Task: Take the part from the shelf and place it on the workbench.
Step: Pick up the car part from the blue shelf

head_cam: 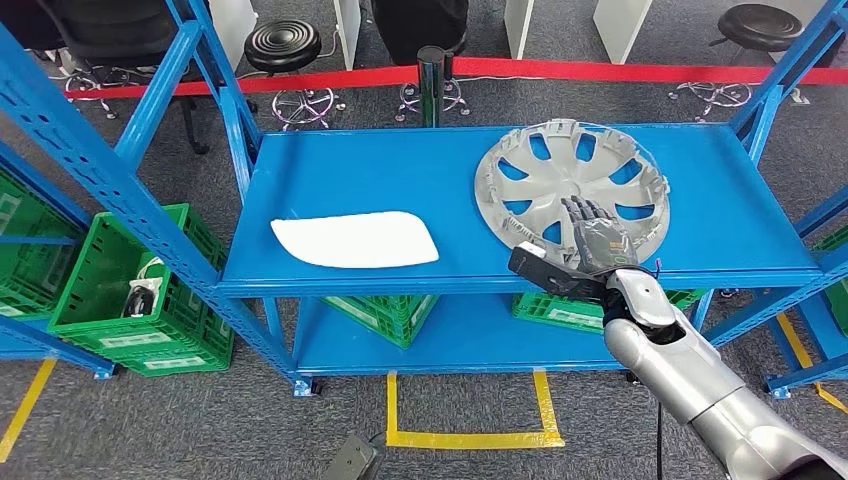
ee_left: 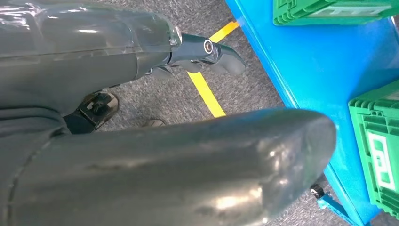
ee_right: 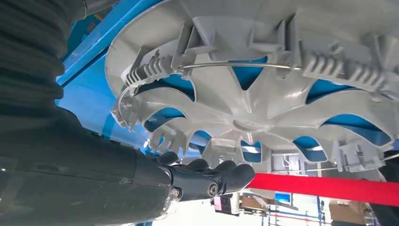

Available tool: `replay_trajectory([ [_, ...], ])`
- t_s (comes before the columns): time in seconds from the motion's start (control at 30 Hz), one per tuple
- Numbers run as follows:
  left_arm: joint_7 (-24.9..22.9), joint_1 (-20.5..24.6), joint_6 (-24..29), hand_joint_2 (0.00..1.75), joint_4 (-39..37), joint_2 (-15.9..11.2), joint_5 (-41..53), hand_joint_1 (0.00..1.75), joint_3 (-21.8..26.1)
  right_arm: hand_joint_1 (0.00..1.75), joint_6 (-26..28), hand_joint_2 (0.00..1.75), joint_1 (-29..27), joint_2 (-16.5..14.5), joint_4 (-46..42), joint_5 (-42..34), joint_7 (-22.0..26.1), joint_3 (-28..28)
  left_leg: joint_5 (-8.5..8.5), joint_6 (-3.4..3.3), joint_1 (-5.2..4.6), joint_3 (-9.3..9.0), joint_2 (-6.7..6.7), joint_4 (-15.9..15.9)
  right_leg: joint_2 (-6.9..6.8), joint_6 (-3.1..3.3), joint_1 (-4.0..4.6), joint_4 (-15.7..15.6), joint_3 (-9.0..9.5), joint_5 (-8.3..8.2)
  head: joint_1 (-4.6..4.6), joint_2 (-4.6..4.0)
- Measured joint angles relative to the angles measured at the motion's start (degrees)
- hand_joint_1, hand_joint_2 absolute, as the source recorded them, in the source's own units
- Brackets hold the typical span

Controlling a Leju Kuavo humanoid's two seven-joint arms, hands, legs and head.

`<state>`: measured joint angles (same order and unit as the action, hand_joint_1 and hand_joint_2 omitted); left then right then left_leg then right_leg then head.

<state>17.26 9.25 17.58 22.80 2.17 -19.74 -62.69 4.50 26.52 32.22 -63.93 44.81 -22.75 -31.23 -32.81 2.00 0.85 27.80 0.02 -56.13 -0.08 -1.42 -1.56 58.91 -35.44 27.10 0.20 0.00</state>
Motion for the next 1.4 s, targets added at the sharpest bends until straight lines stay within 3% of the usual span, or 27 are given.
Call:
replay_trajectory([
  [0.23, 0.2, 0.0, -0.2, 0.0, 0.0, 0.1, 0.0, 0.0, 0.0, 0.0, -2.2, 1.75, 0.0, -0.3, -0.1, -1.6, 1.7, -0.2, 0.04, -0.08, -0.05, -0.11, 0.19, -0.1, 0.01, -0.26, -0.08, -0.5, 0.57, -0.3, 0.02, 0.0],
  [0.6, 0.2, 0.9, -0.4, 0.0, 0.3, 0.0, 1.2, 0.0, 0.0, 0.0, -6.6, 1.75, 2.5, -4.3, -0.1, -4.5, 4.7, -4.4, -0.05, -0.25, -0.14, -0.3, 0.83, -0.1, 0.24, -0.32, -0.08, -0.7, 0.66, -0.35, 0.02, 0.0],
  [1.03, 0.4, 0.7, 0.1, 0.0, 0.3, -0.6, 1.4, 0.0, 0.0, 0.0, -7.6, 1.75, 2.0, -0.9, 0.1, -7.0, 2.8, -5.7, -0.08, -0.31, -0.18, -0.4, 0.11, -0.2, 0.13, -0.33, -0.08, -0.8, 0.79, -0.35, 0.02, 0.0],
  [1.4, -0.4, 0.2, 0.3, 0.0, 0.6, -1.3, 1.6, 0.0, 0.0, 0.0, -3.6, 1.75, 0.4, 1.2, 1.7, -3.5, -1.7, -5.3, -0.06, -0.35, -0.2, -0.38, -0.1, -0.2, -0.04, -0.34, -0.09, -0.9, 0.9, -0.35, 0.02, 0.0],
])
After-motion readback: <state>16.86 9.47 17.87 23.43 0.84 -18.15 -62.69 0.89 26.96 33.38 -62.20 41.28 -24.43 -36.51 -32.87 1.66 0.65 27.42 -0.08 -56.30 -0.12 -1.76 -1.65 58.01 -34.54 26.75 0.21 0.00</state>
